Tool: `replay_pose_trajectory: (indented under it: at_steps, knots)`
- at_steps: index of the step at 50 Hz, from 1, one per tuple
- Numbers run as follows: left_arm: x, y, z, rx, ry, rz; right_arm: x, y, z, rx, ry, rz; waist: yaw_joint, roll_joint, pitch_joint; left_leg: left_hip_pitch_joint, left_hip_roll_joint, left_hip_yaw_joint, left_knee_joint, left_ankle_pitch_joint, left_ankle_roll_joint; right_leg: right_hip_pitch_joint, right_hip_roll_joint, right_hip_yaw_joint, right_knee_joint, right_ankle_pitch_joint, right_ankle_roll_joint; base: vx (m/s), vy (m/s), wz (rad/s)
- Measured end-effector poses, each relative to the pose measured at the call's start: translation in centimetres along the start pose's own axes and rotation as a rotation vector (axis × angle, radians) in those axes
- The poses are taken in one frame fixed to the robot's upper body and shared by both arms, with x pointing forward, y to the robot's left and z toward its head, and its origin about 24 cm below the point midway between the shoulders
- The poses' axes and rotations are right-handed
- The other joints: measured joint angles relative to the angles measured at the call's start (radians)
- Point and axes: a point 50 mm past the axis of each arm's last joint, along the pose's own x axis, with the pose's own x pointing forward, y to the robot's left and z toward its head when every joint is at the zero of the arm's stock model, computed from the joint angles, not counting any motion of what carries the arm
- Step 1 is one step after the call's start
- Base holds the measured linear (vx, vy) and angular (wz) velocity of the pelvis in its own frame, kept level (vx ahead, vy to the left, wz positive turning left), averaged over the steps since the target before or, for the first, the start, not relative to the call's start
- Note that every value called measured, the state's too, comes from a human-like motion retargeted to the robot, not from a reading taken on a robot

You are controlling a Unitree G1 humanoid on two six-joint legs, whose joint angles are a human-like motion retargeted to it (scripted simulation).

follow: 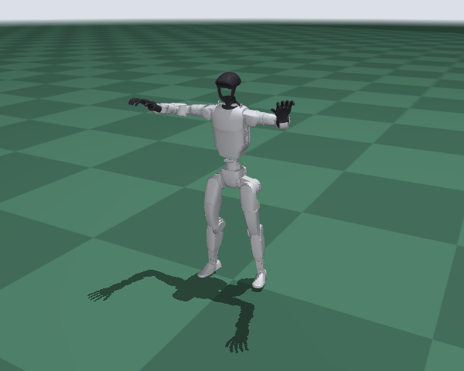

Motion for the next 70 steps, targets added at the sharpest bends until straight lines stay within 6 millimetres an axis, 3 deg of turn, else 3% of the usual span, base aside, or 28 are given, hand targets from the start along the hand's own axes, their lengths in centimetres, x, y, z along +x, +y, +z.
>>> replay_pose_trajectory:
  at_steps: [20, 47, 58, 70]
  knots:
    - [1.1, 0.3, 1.6, -0.057, -0.019, 0.049, 0.3, 0.0, 0.5, -0.024, -0.029, 0.014, -0.004, 0.009, -0.009, 0.025, 0.006, -0.006, -0.003, -0.004, -0.003, 0.033, 0.006, -0.016, -0.007, -0.011, -0.006, 0.0, 0.0, 0.0]
    - [0.9, -0.2, 2.6, -0.104, -0.049, 0.071, 0.3, 0.2, 0.9, -0.004, -0.053, -0.004, 0.007, 0.005, -0.003, 0.01, 0.013, -0.012, -0.003, 0.018, -0.001, 0.022, 0.011, -0.021, -0.006, -0.001, -0.007, 0.0, 0.0, 0.0]
    - [-0.7, -1.7, 3.0, -0.188, -0.02, 0.069, 0.3, 0.7, 1.4, 0.036, -0.072, -0.045, 0.03, 0.003, 0.017, 0.0, 0.017, -0.005, 0.011, 0.038, 0.001, 0.013, 0.016, -0.006, -0.005, 0.011, -0.005, -0.04, -0.03, -0.04]
    - [-3.9, -4.7, 1.1, -0.223, 0.136, -0.016, 0.1, 1.6, 1.5, 0.052, -0.063, -0.059, 0.079, 0.003, 0.077, -0.052, 0.053, 0.001, 0.036, 0.103, 0.018, -0.041, 0.051, 0.025, 0.01, 0.056, 0.004, -0.14, -0.14, -0.07]
